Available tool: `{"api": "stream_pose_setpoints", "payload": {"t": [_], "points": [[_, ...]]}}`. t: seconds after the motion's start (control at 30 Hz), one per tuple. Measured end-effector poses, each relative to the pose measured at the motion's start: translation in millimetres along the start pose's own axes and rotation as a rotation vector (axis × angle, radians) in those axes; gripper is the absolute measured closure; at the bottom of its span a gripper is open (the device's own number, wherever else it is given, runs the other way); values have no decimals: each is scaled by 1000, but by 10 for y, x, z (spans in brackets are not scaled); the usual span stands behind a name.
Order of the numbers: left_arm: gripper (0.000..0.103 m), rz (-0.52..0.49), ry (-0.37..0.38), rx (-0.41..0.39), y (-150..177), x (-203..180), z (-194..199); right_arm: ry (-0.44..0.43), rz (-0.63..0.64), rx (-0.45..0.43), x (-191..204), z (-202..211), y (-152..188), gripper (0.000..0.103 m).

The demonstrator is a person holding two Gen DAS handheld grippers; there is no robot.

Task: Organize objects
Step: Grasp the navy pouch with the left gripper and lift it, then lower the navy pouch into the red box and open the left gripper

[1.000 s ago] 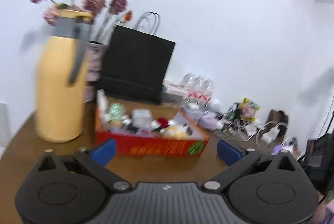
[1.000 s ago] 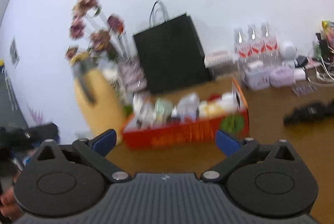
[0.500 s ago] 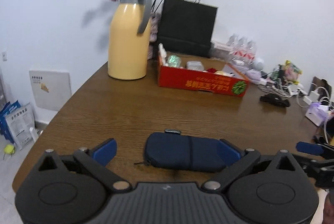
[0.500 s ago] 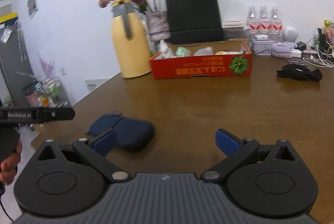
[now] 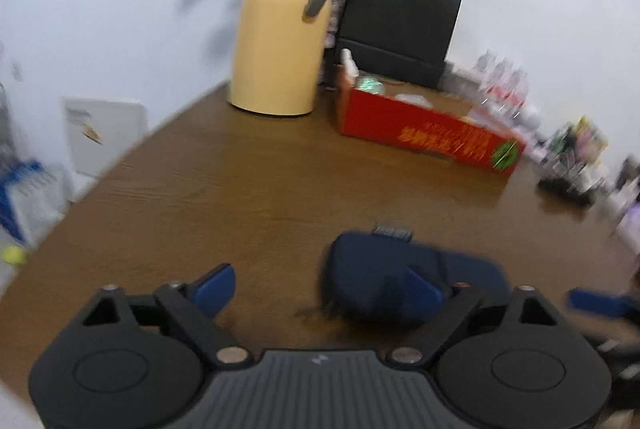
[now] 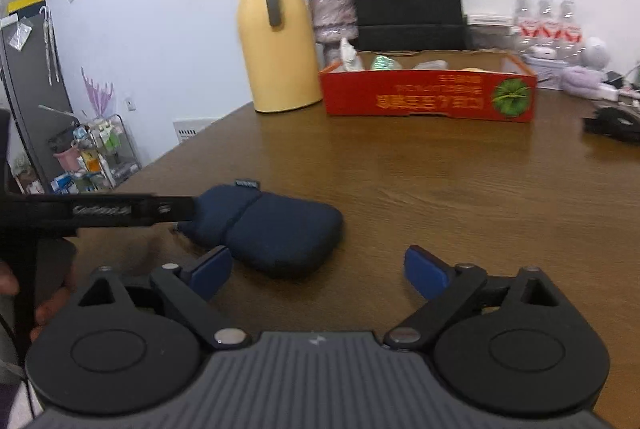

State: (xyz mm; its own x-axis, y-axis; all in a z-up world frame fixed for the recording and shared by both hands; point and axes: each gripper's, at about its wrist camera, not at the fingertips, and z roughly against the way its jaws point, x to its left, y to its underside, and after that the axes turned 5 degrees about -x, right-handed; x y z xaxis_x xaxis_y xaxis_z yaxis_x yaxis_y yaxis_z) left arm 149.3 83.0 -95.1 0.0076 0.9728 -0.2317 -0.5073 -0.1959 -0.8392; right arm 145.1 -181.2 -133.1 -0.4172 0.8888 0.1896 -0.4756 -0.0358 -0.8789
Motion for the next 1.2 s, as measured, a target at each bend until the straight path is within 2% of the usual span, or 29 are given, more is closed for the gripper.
{"api": "stream_pose_setpoints", "payload": {"t": [0.03, 0.07, 0.1, 0.13, 0.17, 0.27, 0.37, 0.43, 0.5, 0.57, 0.63, 0.67, 0.7, 0.77, 0.87, 1.03, 1.2], "points": [[25, 20, 26, 16, -34, 12, -84, -7, -18, -7, 4, -80, -15, 11], [34, 30, 41, 36, -56, 3, -158, -16, -47, -15, 0, -168, -31, 20], [46, 35, 65, 40, -65, -3, -208, -25, -70, -16, -3, -244, -32, 33], [55, 42, 97, 39, -65, -12, -238, -34, -94, -4, -17, -320, -28, 40], [58, 51, 112, 37, -56, -34, -250, -20, -119, 7, -31, -374, -18, 43], [61, 54, 131, 28, 24, -150, -251, 34, -119, -20, -115, -342, -20, 46], [60, 57, 203, 57, 116, -358, -205, 78, -78, 0, -340, -210, -4, 46], [58, 47, 254, 74, 166, -433, -210, 71, -105, 25, -512, -111, 5, 46], [56, 51, 265, 75, 182, -431, -237, 66, -162, 40, -663, -24, 21, 40], [57, 45, 279, 83, 166, -421, -254, 84, -164, 32, -711, -5, 42, 36], [61, 53, 301, 96, 157, -392, -267, 87, -154, 20, -723, -20, 57, 35], [68, 65, 317, 109, 157, -380, -287, 85, -157, 16, -726, -32, 55, 36], [73, 82, 314, 112, 148, -380, -311, 85, -162, 15, -727, -57, 43, 42], [77, 110, 297, 115, 129, -395, -303, 51, -185, 26, -739, -105, 15, 60], [81, 57, 261, 86, 64, -515, -223, 76, -145, 22, -717, -82, -61, 75], [83, 4, 328, -13, -337, -668, -283, 111, -77, -79, -755, 2, -474, 77], [83, -56, 348, -115, -1128, -882, -685, 149, 28, -203, -892, -207, -1259, 78]]}}
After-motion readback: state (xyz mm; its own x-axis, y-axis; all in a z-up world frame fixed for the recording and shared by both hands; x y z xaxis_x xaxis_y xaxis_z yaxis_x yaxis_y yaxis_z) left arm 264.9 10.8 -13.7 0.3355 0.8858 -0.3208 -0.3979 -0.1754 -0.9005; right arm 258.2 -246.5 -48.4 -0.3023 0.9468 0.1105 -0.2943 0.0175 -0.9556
